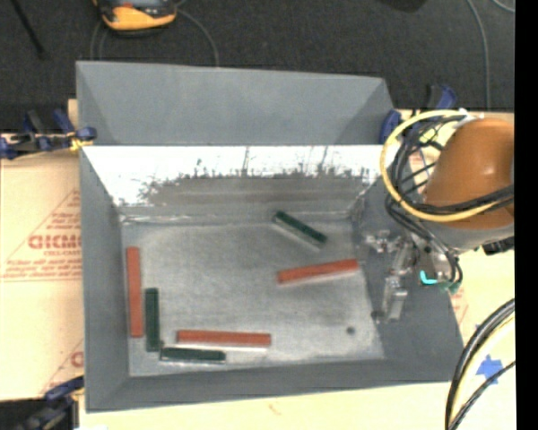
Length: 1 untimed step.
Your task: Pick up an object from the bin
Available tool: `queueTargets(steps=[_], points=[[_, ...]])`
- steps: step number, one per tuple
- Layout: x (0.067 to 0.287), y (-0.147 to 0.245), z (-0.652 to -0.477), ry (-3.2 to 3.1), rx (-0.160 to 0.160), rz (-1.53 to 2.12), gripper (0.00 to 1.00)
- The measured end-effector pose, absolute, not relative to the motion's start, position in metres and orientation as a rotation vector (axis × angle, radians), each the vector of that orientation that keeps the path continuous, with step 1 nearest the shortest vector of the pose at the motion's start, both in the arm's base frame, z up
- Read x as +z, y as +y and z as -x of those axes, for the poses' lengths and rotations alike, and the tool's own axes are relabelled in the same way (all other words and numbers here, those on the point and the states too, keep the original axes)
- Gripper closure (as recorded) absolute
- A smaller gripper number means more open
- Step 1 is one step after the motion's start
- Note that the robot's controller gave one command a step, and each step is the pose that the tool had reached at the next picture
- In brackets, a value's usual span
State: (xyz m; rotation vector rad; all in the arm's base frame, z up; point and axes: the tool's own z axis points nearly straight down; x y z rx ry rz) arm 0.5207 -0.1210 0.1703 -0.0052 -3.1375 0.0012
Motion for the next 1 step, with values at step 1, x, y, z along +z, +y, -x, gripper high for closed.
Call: queueTargets(steps=[1], points=[[0.1745, -0.1207, -0.5227, -3.145, 0.003, 0.0, 0.0]])
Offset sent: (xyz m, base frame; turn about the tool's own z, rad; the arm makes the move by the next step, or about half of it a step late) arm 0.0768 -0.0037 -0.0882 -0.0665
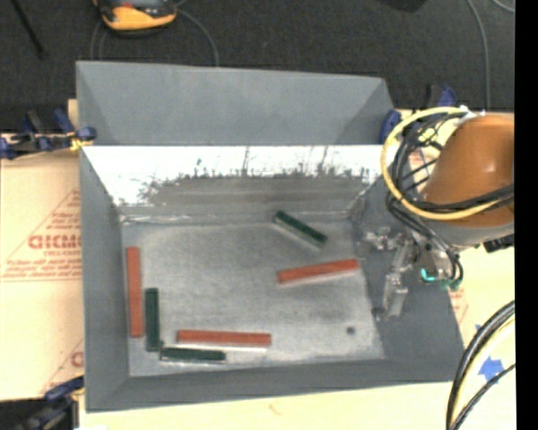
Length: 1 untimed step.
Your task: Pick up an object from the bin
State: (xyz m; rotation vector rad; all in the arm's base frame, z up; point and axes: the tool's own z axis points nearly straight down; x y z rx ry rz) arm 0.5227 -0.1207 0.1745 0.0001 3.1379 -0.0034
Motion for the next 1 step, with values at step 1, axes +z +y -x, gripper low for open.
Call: queueTargets(steps=[1], points=[[0.1725, -0.1212, -0.526, 3.136, -0.004, 0.003, 0.0]])
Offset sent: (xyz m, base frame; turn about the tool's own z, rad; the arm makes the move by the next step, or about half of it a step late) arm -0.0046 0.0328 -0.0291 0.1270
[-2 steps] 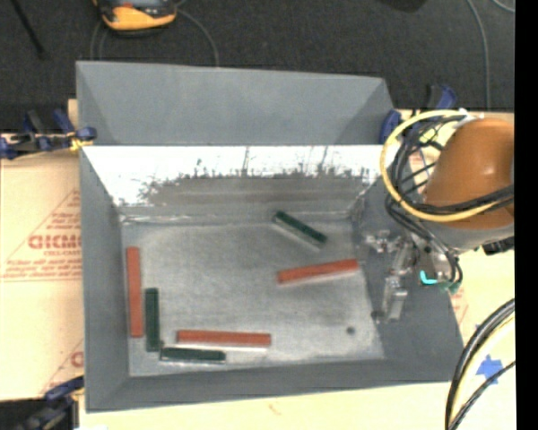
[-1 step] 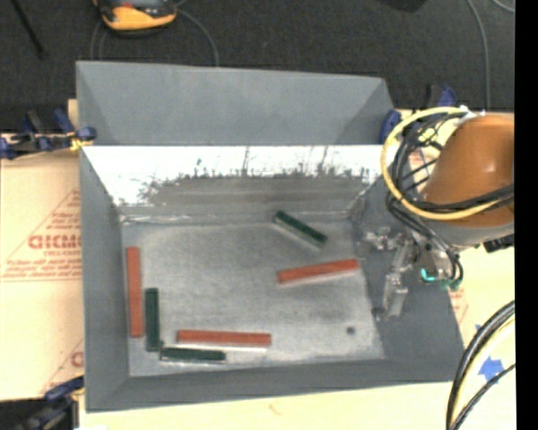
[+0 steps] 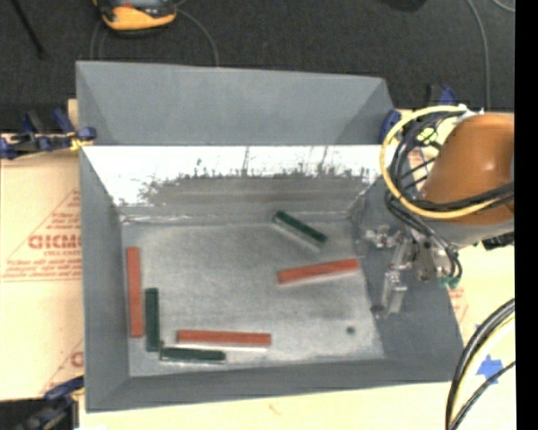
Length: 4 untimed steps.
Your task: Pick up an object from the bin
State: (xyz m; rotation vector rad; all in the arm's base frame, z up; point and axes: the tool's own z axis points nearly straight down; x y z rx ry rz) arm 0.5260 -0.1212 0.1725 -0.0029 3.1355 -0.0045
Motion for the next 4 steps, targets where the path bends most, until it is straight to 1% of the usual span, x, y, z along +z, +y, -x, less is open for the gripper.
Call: queueTargets(steps=[1, 2, 3, 4], points=[[0.134, -0.105, -0.545, 3.139, 0.001, -0.064, 0.0], [0.103, -0.113, -0.558, 3.133, -0.003, -0.077, 0.0], [0.075, -0.085, -0.62, 3.128, -0.007, 0.066, 1.0], [0.073, -0.084, -0.619, 3.133, -0.005, 0.069, 0.0]])
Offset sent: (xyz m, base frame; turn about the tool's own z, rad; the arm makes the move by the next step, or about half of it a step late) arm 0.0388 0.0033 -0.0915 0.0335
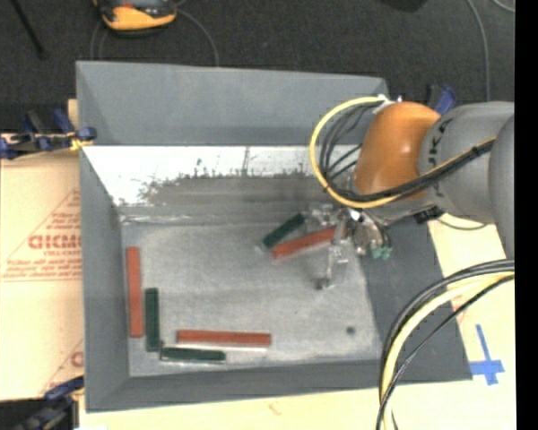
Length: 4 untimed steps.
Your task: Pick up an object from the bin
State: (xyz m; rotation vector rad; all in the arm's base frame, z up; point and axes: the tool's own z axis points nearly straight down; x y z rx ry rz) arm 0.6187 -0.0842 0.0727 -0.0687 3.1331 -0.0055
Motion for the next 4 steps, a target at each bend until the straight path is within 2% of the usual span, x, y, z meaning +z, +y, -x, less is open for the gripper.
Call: queueTargets(steps=[1, 2, 3, 4], points=[[0.072, -0.084, -0.618, 3.134, -0.005, 0.07, 0.0], [0.072, -0.073, -0.639, 3.137, -0.002, -0.013, 0.0], [0.072, -0.054, -0.649, 3.134, -0.003, 0.086, 0.0], [0.071, -0.029, -0.637, 3.105, -0.001, 0.448, 1.0]])
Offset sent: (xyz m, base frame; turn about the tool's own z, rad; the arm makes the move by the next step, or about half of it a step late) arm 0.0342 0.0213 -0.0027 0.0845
